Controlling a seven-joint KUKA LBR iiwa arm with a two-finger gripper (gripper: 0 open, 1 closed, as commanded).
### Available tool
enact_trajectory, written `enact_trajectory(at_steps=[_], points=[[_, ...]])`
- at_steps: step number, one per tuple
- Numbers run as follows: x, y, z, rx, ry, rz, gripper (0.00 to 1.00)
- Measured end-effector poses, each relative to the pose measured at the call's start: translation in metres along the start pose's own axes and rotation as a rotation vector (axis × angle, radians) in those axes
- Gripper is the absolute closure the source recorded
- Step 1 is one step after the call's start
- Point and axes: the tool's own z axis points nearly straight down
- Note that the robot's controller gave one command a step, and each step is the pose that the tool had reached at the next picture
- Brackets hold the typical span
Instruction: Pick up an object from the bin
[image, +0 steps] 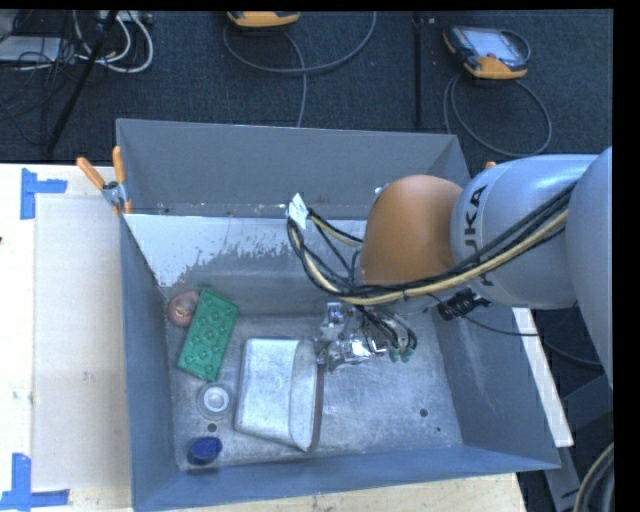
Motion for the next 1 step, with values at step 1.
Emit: enact_trajectory(at_steps=[1], points=[[-0.0024,-0.0018,-0.0049,0.002,-0.008,0.003,0.0]])
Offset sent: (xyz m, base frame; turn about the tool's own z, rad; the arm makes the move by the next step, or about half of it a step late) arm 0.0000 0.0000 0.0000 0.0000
